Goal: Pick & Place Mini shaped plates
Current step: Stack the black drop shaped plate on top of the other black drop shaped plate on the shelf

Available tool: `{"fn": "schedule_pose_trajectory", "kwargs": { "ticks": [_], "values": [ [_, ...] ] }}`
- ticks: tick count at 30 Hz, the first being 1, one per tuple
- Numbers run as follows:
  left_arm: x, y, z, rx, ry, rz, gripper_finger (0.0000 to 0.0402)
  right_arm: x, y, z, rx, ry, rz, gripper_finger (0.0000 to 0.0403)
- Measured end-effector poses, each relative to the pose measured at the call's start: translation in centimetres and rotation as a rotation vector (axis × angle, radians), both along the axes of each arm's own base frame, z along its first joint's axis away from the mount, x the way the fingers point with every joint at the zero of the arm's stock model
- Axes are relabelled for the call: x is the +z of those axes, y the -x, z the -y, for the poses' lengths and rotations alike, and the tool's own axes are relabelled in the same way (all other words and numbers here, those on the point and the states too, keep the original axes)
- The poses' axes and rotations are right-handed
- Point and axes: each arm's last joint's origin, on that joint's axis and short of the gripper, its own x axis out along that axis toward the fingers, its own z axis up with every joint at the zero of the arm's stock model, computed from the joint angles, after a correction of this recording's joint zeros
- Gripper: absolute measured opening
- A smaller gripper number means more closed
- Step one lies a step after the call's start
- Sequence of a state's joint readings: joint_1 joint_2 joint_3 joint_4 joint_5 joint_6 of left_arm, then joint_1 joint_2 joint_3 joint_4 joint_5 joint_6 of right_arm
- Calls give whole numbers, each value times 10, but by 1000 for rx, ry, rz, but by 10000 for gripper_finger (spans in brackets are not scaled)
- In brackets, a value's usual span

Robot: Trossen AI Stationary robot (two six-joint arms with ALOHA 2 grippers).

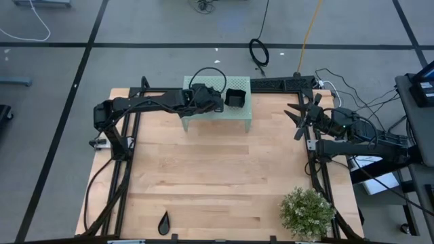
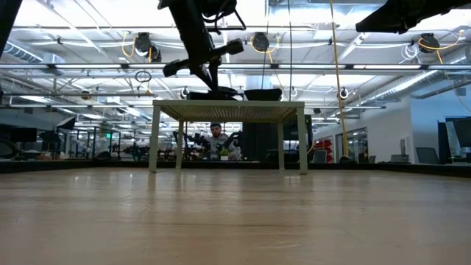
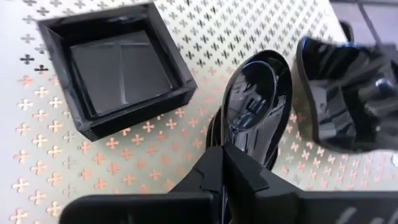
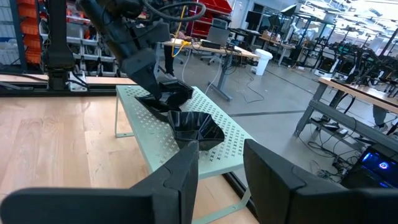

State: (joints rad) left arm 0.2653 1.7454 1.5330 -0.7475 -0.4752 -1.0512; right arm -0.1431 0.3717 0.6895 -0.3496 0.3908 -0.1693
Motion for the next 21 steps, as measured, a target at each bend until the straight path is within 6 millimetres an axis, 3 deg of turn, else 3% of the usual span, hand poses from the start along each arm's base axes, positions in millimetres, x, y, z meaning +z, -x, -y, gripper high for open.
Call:
{"fn": "schedule_pose_trajectory", "kwargs": {
  "ticks": [21],
  "values": [
    [-1, 0, 0, -50, 37, -6, 20, 0, 0, 0, 0, 0, 0, 116]
  ]
}}
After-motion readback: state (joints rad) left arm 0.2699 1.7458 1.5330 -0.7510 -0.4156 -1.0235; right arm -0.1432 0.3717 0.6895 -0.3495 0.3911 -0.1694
